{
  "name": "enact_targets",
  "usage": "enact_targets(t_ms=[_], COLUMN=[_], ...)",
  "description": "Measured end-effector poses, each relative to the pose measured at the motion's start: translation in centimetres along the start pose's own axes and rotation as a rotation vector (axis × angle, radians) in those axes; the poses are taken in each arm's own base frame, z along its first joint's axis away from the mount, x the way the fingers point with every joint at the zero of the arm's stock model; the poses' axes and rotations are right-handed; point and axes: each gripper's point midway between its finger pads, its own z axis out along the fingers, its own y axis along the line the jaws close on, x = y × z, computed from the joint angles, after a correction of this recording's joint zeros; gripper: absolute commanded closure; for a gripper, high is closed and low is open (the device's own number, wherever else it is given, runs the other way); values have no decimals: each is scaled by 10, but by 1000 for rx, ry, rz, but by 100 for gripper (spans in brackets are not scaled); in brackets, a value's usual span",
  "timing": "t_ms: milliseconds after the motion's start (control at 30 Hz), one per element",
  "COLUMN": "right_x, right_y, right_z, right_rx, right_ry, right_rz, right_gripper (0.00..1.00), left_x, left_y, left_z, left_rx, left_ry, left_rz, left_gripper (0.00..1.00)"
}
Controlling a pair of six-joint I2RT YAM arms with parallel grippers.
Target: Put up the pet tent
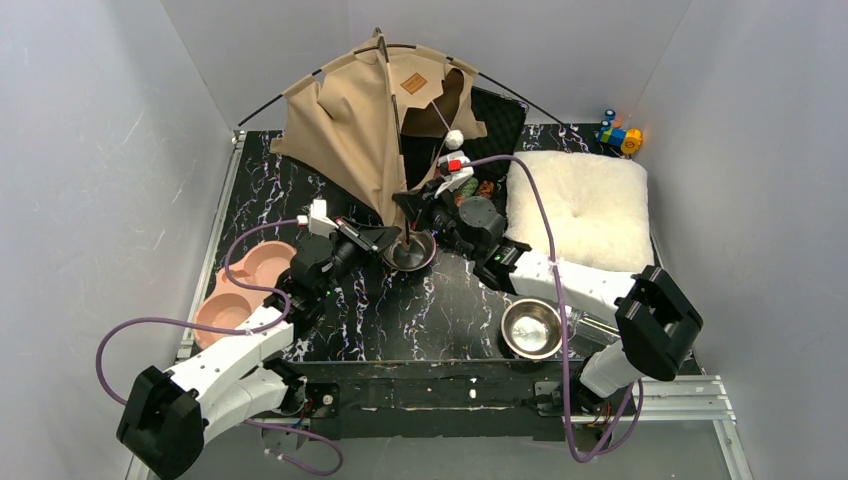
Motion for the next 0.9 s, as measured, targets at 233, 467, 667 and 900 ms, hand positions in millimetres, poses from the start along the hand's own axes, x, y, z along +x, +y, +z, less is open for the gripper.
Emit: enact_targets(t_ms=[233,467,667,900], right_x=[-12,-23,-27,-29], right_y=[7,9,10,10], right_z=[0,-1,-4,-7], right_rx=[14,24,27,42], right_ry=[-71,-129,-177,-210], right_rz=[-26,-41,-50,-56], right_gripper=[99,99,99,99], left_x=[-2,-3,-3,-1], left_y=[-9,-21,-28,-31], left_z=[-2,-3,-6,-6], left_rx=[19,50,69,73], left_ry=[-7,-3,12,26], left_rz=[-104,-199,-271,-307], left_gripper=[100,100,100,100])
